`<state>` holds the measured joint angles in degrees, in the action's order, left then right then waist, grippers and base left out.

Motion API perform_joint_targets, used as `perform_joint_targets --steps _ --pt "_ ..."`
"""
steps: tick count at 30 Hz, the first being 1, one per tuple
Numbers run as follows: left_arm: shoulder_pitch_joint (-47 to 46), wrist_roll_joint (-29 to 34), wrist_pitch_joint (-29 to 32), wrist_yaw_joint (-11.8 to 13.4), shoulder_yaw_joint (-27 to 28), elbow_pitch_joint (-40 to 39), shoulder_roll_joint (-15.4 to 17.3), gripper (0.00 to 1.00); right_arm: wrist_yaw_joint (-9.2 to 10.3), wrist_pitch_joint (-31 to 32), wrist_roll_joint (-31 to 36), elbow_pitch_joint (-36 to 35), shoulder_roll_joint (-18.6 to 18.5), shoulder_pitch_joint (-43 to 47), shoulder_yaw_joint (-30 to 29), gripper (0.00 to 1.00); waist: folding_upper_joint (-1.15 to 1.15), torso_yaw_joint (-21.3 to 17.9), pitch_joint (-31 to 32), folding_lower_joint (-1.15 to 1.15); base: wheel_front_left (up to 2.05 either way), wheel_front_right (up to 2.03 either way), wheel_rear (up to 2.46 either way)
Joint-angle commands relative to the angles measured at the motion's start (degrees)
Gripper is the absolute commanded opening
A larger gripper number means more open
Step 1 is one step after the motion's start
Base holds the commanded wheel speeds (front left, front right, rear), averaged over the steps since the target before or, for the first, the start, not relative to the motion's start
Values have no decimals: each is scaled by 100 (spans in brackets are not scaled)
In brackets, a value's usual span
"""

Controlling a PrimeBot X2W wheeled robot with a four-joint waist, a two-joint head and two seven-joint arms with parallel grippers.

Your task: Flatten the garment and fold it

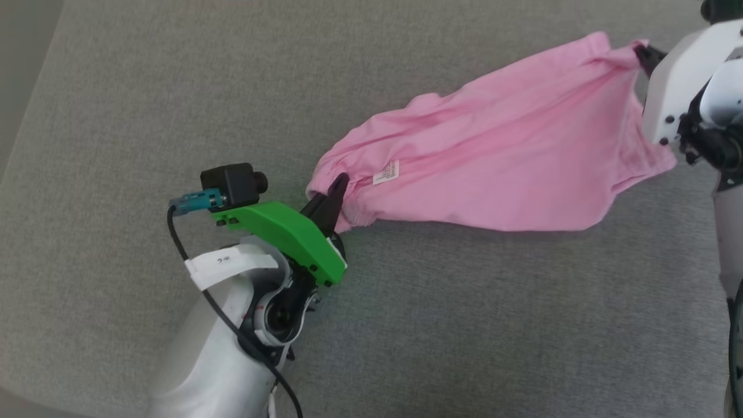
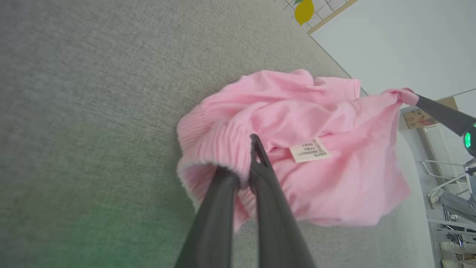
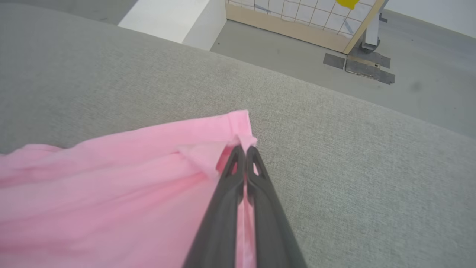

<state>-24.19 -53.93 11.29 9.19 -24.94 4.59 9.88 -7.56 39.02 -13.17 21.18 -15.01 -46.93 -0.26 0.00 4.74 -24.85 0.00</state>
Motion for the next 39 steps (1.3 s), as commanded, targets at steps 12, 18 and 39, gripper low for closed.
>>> perform_joint_targets --steps 12,18,39 --pt "-459 93 -109 -153 -277 285 -359 18 8 -117 589 1595 -165 -910 188 0 0 493 -610 0 0 0 0" --pt "-408 144 -183 -211 -370 291 -368 100 8 51 470 1979 -196 -960 250 100 0 492 -497 0 0 0 0" --pt "914 905 -1388 -174 -419 -72 253 100 8 -2086 -778 -583 -213 1837 -118 100 0 20 908 0 0 0 0"
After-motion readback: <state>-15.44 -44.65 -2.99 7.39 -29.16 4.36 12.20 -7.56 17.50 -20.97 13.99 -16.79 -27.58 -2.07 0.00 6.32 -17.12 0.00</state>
